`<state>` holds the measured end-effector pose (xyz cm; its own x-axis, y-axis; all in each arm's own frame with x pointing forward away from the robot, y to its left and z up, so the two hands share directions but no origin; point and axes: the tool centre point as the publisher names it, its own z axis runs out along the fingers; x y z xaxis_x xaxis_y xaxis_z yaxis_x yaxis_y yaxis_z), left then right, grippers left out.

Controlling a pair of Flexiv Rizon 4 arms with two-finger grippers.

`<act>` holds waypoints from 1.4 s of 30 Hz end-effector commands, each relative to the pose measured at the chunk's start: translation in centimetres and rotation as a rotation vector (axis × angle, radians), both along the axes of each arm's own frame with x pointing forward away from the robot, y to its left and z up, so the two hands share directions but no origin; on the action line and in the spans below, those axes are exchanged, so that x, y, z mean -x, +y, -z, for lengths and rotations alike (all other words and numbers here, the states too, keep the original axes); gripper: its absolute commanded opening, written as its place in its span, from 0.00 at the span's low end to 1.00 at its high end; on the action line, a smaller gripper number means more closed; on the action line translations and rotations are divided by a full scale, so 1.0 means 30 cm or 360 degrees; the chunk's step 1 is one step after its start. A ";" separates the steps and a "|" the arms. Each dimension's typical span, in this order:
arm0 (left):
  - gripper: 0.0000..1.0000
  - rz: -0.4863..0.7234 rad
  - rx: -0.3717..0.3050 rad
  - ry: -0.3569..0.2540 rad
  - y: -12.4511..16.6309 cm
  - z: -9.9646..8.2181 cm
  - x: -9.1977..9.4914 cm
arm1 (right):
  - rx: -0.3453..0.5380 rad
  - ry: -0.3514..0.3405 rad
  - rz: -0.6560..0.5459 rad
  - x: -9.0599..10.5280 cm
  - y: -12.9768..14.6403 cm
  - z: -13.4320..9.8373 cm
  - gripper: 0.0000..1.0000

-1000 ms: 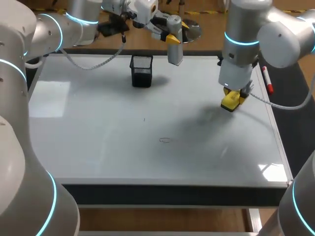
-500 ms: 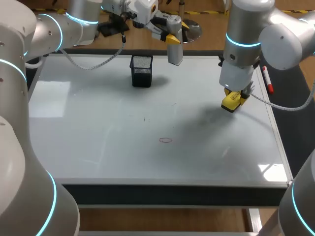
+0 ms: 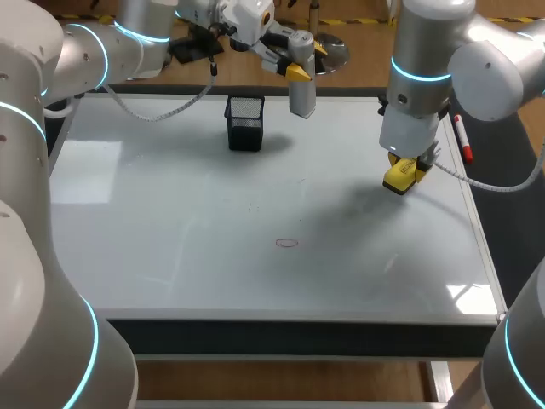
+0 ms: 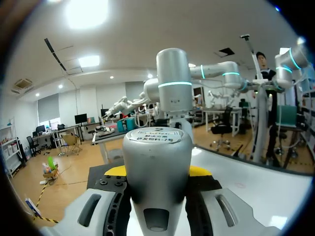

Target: Pick up the inspection probe, press it on each red-marked spot on the whiteboard one by one, put down the probe, pick up the eraser, and wipe off all the red marks.

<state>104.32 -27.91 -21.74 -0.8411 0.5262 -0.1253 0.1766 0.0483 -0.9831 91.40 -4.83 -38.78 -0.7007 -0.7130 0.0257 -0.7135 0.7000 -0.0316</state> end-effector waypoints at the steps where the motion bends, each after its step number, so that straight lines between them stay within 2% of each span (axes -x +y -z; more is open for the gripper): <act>1: 0.00 0.0414 -0.0061 0.0011 0.011 -0.009 0.032 | 0.0003 0.0000 -0.0003 0.001 -0.003 -0.004 0.00; 9: 0.00 0.0400 -0.0049 0.0032 0.054 -0.029 0.184 | 0.0003 0.0000 -0.0003 0.001 -0.003 -0.004 0.00; 17: 0.00 0.0402 -0.0049 -0.0018 0.089 -0.048 0.364 | 0.0003 0.0000 -0.0003 0.001 -0.003 -0.004 0.00; 23: 0.00 0.0387 -0.0018 -0.0052 0.113 -0.058 0.470 | 0.0003 0.0000 -0.0003 0.001 -0.003 -0.004 0.00; 32: 0.00 0.0397 -0.0043 -0.0061 0.126 -0.034 0.646 | 0.0003 0.0000 -0.0003 0.001 -0.003 -0.004 0.00; 33: 0.00 0.0388 -0.0066 -0.0055 0.129 -0.030 0.662 | 0.0003 0.0000 -0.0003 0.001 -0.003 -0.004 0.00; 42: 0.00 0.0382 -0.0053 -0.0039 0.159 -0.004 0.798 | 0.0003 0.0000 -0.0003 0.001 -0.003 -0.004 0.00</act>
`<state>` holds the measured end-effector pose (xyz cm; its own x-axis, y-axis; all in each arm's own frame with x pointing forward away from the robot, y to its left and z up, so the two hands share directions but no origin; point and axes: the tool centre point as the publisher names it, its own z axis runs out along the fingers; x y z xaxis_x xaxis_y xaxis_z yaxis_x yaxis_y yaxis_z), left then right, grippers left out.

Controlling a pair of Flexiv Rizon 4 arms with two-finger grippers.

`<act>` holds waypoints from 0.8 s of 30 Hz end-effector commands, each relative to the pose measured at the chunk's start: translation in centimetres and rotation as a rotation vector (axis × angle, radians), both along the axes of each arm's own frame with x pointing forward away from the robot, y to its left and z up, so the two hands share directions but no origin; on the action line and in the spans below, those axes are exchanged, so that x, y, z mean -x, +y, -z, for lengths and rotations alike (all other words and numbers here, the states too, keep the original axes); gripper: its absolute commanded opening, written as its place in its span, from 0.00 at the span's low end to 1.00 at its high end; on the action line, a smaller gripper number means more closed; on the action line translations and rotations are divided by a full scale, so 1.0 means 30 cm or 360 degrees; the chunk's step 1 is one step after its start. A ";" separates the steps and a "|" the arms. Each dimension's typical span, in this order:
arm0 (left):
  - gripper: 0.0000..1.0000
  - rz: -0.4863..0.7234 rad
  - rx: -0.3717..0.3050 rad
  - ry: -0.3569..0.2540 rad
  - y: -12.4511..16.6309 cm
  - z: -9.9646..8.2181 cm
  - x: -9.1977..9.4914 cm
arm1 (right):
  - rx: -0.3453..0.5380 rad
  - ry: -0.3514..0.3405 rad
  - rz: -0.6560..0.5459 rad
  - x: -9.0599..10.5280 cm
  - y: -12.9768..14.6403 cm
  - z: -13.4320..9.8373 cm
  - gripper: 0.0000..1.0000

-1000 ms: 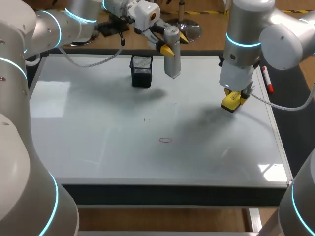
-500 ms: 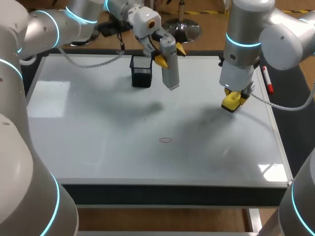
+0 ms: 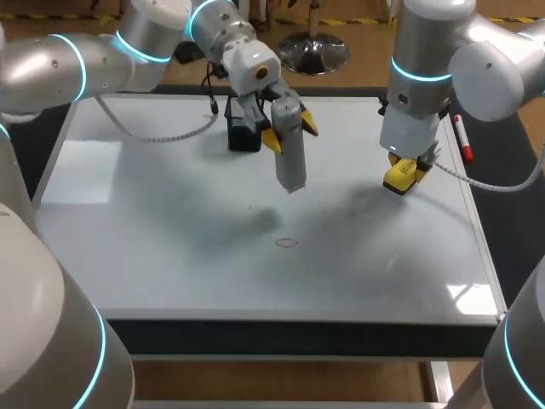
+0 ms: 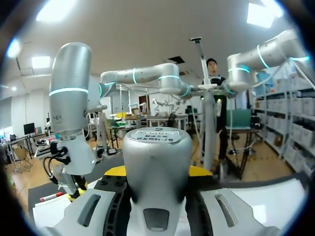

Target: Pick up the inspection probe, press it on each red-marked spot on the whiteboard one by one, put down the probe, pick up the eraser, and wipe off all the red marks.

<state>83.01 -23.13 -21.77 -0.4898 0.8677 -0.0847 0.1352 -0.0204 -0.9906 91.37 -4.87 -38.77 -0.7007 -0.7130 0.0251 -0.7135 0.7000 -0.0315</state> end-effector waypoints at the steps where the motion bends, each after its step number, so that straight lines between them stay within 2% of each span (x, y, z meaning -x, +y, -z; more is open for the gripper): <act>1: 0.00 -0.0387 -0.0016 -0.0124 0.000 0.005 0.102 | 0.0003 0.0000 -0.0003 0.000 -0.002 -0.003 0.00; 10: 0.00 -0.0349 -0.0063 -0.0083 0.027 0.073 0.196 | 0.0003 0.0000 -0.0003 0.000 -0.002 -0.003 0.00; 24: 0.00 -0.0300 -0.0055 -0.0011 0.011 0.167 0.236 | 0.0003 0.0000 -0.0003 0.000 -0.002 -0.003 0.00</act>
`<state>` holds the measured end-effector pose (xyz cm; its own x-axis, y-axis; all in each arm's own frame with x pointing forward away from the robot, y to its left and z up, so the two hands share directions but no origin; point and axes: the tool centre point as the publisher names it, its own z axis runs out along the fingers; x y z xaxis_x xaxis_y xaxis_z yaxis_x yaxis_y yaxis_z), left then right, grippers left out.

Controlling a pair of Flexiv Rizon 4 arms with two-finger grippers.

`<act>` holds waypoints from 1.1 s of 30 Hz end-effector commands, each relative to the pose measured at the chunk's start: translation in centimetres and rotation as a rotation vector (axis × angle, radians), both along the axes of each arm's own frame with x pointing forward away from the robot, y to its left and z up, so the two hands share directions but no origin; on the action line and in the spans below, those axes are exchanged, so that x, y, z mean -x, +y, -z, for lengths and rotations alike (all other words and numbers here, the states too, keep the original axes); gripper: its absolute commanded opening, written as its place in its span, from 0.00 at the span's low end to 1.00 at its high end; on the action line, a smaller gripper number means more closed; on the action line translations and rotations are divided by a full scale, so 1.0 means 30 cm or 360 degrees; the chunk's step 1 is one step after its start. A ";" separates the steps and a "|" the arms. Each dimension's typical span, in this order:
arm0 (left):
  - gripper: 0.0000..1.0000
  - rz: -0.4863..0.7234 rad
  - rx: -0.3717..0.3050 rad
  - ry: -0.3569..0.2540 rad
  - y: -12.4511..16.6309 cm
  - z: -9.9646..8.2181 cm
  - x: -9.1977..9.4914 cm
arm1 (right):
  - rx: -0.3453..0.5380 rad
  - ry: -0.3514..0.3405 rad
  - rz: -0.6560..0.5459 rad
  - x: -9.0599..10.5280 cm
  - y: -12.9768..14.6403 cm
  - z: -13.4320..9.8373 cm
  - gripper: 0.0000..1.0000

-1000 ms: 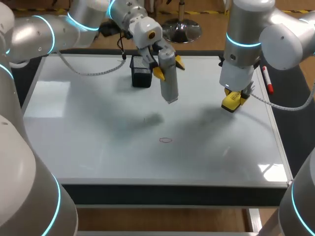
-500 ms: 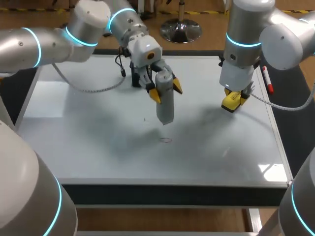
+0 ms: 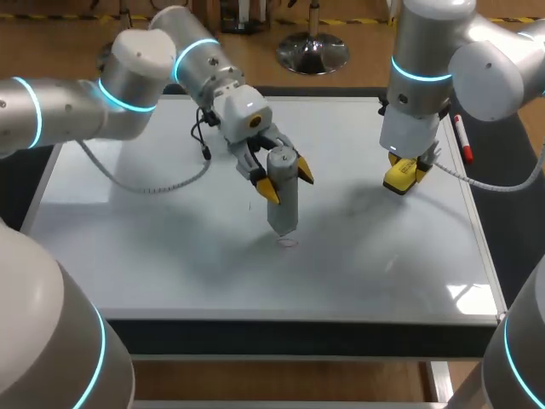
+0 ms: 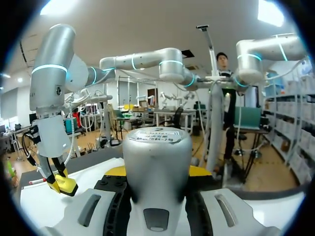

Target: Pick up the inspection probe, press it on each red-marked spot on the whiteboard one by one, put down the probe, pick up the eraser, and wipe off all the red marks.

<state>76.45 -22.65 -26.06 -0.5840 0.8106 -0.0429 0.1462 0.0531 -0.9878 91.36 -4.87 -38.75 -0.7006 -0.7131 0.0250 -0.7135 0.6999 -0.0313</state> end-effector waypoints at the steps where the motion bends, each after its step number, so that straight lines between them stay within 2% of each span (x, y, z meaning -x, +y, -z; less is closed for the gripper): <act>1: 0.00 -0.0116 0.0038 0.0007 -0.008 0.032 0.018 | 0.0004 0.0000 -0.0003 0.000 -0.002 -0.003 0.00; 14: 0.00 -0.0058 0.0044 0.0063 -0.025 0.088 0.030 | 0.0004 0.0000 -0.0003 0.000 -0.002 -0.003 0.00; 33: 0.00 -0.0063 -0.0015 0.0041 -0.028 0.130 0.032 | 0.0004 0.0000 -0.0003 0.000 -0.002 -0.003 0.00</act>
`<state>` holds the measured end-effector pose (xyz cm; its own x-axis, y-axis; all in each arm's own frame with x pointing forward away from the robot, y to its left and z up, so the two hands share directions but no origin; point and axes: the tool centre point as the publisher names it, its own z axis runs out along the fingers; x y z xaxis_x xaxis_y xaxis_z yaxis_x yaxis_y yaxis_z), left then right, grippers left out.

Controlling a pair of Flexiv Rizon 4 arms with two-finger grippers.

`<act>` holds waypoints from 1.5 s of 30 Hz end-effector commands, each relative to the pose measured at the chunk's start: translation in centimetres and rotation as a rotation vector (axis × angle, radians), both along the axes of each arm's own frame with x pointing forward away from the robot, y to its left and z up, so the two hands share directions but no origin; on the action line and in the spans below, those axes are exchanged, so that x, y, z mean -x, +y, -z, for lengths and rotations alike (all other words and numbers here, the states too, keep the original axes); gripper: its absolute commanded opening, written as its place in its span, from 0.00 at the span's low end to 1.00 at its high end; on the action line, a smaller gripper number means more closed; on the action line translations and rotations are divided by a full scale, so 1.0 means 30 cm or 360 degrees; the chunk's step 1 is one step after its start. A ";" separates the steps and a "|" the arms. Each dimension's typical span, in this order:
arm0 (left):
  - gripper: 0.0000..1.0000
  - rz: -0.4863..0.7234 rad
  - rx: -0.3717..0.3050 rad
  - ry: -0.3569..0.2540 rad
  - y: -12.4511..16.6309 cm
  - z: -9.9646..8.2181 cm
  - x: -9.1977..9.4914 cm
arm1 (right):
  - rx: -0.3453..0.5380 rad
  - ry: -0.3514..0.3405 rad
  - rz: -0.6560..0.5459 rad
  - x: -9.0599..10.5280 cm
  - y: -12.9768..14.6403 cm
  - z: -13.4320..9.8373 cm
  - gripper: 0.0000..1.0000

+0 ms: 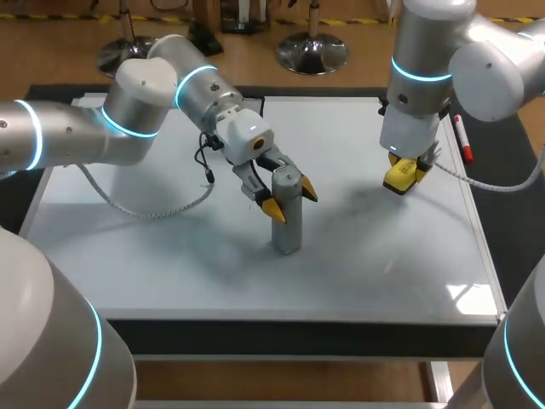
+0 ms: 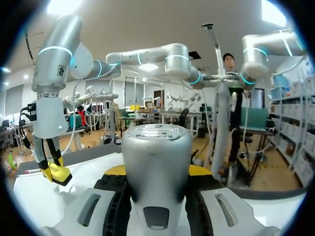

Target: Pick up the inspection probe, press it on each red-marked spot on the whiteboard one by one, put down the probe, pick up the eraser, and wipe off all the red marks.

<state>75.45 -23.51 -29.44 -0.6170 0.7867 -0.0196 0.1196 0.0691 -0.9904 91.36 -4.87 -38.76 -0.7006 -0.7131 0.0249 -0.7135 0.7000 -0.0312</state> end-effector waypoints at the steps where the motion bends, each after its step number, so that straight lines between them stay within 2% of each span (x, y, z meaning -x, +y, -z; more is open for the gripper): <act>1: 0.00 0.0000 0.0004 0.0001 0.002 0.017 -0.001 | 0.0004 0.0000 -0.0003 0.000 -0.002 -0.003 0.00; 36: 0.00 0.0017 0.0010 0.0005 0.002 0.009 0.003 | 0.0004 0.0000 -0.0003 0.000 -0.002 -0.003 0.00; 45: 0.00 -0.0018 0.0003 0.0010 0.096 -0.038 -0.046 | 0.0004 0.0000 -0.0003 0.000 -0.002 -0.003 0.00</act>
